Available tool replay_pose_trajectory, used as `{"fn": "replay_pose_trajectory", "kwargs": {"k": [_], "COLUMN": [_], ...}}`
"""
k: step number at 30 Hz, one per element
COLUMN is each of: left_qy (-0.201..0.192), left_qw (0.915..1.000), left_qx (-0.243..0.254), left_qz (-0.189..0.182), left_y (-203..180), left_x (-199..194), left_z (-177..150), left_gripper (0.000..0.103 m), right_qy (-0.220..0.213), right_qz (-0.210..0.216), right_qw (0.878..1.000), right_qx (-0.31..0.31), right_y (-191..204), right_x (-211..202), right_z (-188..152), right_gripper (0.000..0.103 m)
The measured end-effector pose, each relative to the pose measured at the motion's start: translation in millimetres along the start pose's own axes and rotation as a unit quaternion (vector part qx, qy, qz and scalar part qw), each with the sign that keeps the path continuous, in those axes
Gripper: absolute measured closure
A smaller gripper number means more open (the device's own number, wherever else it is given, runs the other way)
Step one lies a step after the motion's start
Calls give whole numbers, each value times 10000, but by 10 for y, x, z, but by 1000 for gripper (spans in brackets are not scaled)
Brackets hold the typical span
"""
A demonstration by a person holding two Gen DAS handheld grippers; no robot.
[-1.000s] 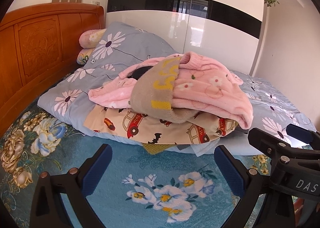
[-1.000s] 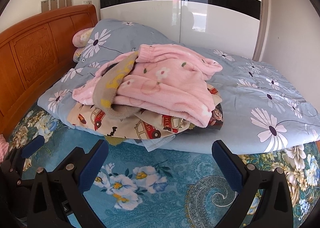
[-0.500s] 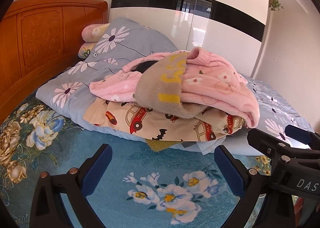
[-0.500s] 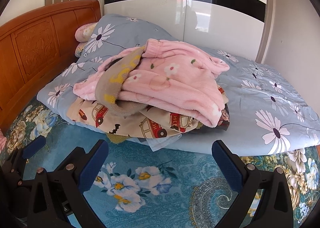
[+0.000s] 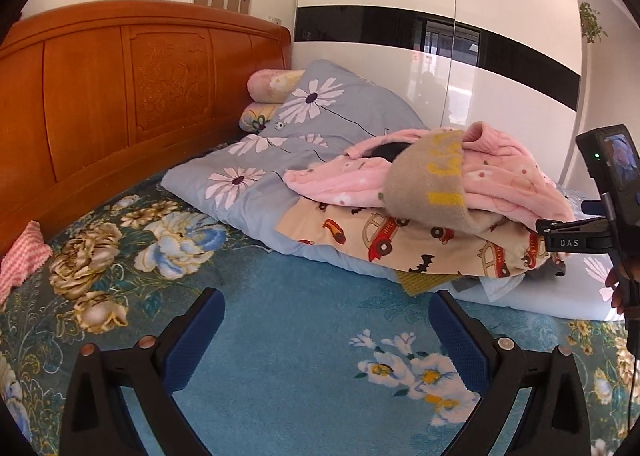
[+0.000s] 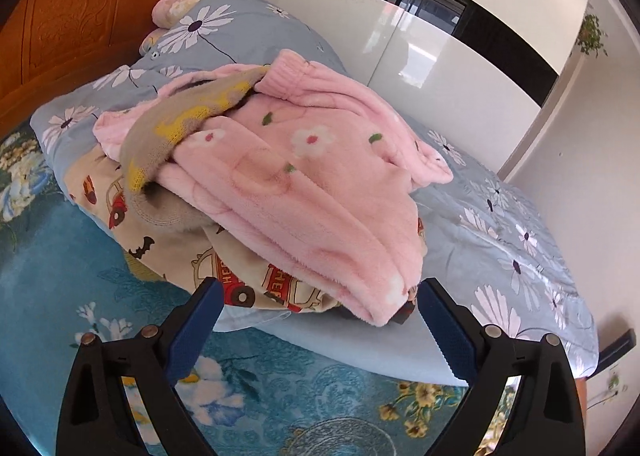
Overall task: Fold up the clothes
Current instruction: 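Grasp the pink fleece pajama top with the right gripper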
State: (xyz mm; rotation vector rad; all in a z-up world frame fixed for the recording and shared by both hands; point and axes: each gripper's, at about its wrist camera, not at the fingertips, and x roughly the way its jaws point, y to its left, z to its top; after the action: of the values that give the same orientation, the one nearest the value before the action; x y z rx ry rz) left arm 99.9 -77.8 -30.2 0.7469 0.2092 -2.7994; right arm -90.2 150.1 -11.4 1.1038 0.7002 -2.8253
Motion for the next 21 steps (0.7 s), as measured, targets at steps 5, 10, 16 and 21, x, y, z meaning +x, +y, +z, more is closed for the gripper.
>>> {"fn": "replay_pose_trajectory", "kwargs": {"k": [5, 10, 16, 21], "left_qy": [-20, -123, -58, -38], "left_qw": [9996, 9995, 9992, 9999], "left_qx": [277, 294, 395, 160], "left_qz": [-100, 25, -7, 0], "left_y": [91, 119, 166, 266], "left_x": [-157, -268, -374, -432], "left_z": [-125, -237, -241, -210], "left_gripper": [0, 0, 0, 0], "right_qy": [29, -166, 567, 318], "right_qz": [-318, -807, -704, -522], "right_qw": [9991, 9958, 9956, 9963], "right_qx": [-272, 400, 250, 611], "right_y": [220, 85, 156, -38], "right_x": [241, 257, 542, 303], "right_z": [282, 629, 728, 762], "right_gripper": [20, 44, 79, 97]}}
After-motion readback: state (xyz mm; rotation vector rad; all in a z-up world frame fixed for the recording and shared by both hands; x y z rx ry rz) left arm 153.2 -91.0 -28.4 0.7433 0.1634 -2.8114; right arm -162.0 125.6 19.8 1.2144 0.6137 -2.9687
